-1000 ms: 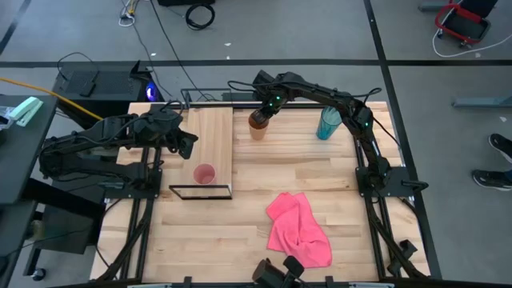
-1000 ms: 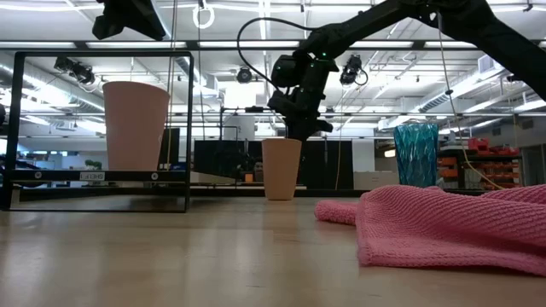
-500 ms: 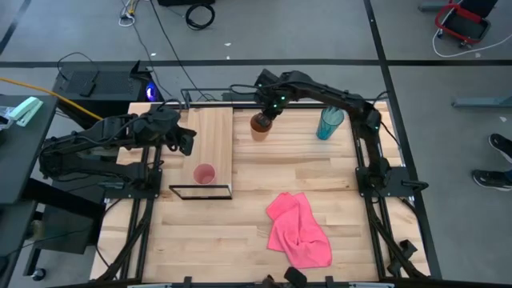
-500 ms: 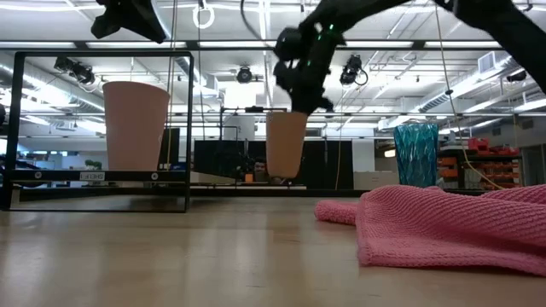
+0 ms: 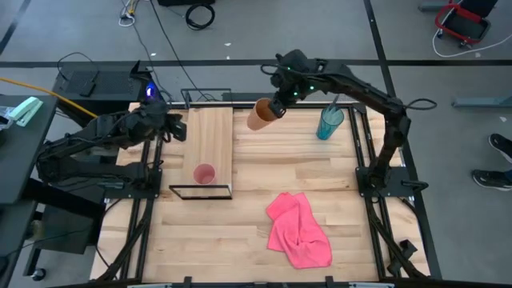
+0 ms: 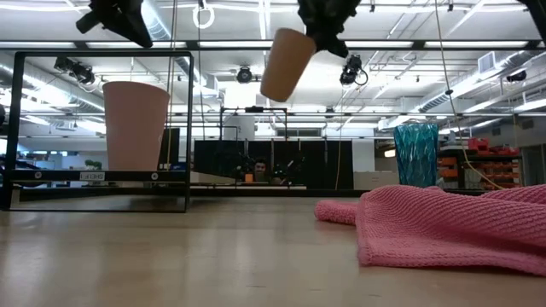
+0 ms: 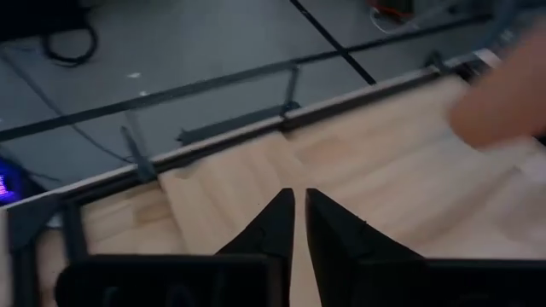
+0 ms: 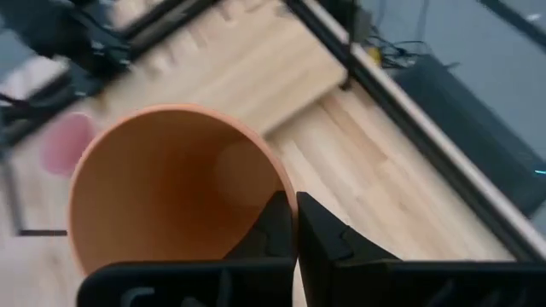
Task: Stack small to large cups/mugs on shelf
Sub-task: Put the orange cup on the shelf
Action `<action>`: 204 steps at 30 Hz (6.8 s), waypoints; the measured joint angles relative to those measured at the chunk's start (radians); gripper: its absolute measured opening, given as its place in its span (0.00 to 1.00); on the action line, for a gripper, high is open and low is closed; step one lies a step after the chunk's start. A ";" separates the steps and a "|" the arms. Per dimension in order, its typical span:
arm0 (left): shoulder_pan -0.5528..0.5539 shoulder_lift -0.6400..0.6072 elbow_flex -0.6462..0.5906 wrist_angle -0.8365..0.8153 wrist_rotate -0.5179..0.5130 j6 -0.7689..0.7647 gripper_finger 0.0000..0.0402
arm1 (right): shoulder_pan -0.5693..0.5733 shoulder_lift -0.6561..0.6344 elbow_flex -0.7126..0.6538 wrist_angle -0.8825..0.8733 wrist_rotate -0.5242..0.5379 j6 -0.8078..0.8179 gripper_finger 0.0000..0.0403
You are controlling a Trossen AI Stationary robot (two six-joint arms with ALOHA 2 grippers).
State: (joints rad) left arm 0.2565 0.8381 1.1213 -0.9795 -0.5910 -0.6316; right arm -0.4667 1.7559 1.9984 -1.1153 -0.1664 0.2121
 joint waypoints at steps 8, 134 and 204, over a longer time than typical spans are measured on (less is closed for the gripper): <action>0.165 -0.071 0.000 -0.007 0.041 0.034 0.05 | 0.089 0.052 0.011 0.094 -0.092 -0.029 0.01; 0.204 0.063 -0.001 -0.032 0.457 -0.038 0.28 | 0.121 0.565 0.342 0.226 -0.064 -0.106 0.16; 0.243 0.496 0.018 -0.026 0.553 -0.050 0.05 | 0.218 0.181 0.342 -0.303 0.189 -0.159 0.16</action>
State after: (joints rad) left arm 0.4995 1.3340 1.1397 -1.0059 -0.0379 -0.6819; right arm -0.2490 1.9373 2.3402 -1.4180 0.0227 0.0530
